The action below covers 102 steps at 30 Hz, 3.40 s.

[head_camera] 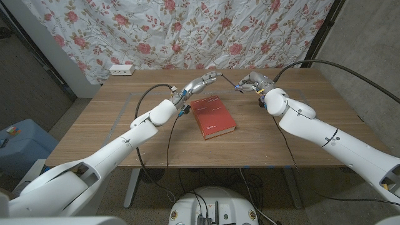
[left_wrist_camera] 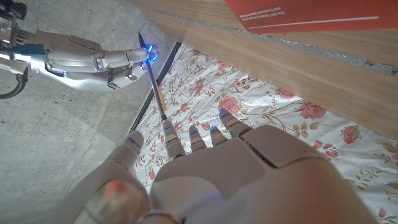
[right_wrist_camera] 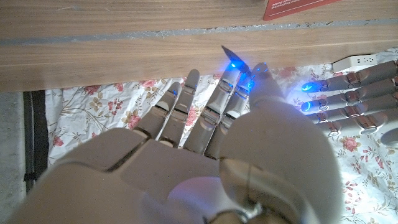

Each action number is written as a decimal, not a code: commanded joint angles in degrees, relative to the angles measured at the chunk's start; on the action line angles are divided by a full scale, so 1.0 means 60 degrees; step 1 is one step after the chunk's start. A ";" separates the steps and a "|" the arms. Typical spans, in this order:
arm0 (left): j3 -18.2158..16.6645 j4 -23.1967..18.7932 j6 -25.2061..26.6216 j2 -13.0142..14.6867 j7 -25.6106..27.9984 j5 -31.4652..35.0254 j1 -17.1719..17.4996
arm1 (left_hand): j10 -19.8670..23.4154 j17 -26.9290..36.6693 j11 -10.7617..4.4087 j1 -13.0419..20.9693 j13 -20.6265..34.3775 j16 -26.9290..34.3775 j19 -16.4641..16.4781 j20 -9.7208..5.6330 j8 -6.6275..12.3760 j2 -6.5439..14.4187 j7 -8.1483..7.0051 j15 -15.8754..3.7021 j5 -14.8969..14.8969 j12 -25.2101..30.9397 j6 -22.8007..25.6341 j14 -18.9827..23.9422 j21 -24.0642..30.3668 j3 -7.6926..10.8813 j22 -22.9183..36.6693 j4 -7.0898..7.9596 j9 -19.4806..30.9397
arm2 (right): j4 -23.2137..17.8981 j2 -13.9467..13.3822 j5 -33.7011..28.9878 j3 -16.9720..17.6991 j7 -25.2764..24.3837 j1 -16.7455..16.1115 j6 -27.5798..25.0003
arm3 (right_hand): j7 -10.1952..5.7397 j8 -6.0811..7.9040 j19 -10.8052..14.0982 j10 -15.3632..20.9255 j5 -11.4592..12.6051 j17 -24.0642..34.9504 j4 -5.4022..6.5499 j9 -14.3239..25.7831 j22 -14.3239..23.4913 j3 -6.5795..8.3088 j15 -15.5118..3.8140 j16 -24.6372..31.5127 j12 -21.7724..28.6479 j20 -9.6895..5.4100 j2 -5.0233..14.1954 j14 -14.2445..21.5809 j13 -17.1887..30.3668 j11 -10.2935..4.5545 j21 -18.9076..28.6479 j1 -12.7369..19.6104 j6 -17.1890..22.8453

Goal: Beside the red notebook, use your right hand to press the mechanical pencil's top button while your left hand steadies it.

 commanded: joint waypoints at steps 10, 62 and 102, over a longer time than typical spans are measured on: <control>0.0211 0.0277 -0.0029 -0.0081 -0.0731 -0.0390 -0.0182 | 0.0012 0.0026 -0.0003 0.0113 0.0016 -0.0024 0.0014 -0.0417 0.0058 0.0505 0.0034 -0.0500 0.0061 -0.0025 0.0099 -0.0011 0.0045 0.0043 0.0020 -0.0048 0.0054 | 0.0053 0.0101 -0.0132 -0.0042 0.0002 0.0053 0.0109 | -0.0084 0.0048 -0.0014 0.0037 0.0013 -0.0012 -0.0028 0.0043 0.0027 0.0037 -0.1392 0.0047 0.0057 0.0056 0.0022 0.0068 0.0016 -0.0026 0.0006 0.0067 0.0156; -0.0333 -0.0859 0.0456 0.0453 0.0296 0.0151 0.0362 | 0.0301 0.0020 0.0050 0.0125 0.0017 0.0022 0.0109 -0.0422 0.0080 0.0526 0.0027 -0.0505 0.0041 0.0047 0.0444 0.0174 0.0080 0.0140 0.0020 -0.0160 0.0061 | 0.0272 -0.0008 0.0152 0.0251 -0.0355 -0.0324 0.0235 | -0.0083 -0.0047 -0.0010 -0.0012 0.0015 -0.0021 -0.0043 0.0049 0.0026 0.0042 -0.1419 0.0061 0.0034 0.0039 0.0020 0.0049 0.0034 -0.0020 0.0007 0.0111 0.0166; -0.0981 -0.0893 0.0330 0.0357 0.1019 -0.0391 0.0580 | 0.0712 0.0011 0.0099 0.0171 0.0021 0.0051 0.0392 -0.0377 -0.0049 0.0495 0.0019 -0.0600 0.0016 0.0102 -0.0010 0.0550 0.0131 0.0254 0.0019 -0.0379 0.0052 | 0.1079 -0.0388 -0.1173 0.0005 -0.0200 -0.0219 0.1704 | -0.0082 -0.0030 0.0107 -0.0085 0.0032 -0.0036 -0.0049 0.0160 0.0022 0.0075 -0.1470 0.0068 0.0046 -0.0069 0.0043 0.0114 0.0092 -0.0014 0.0034 0.0182 0.0145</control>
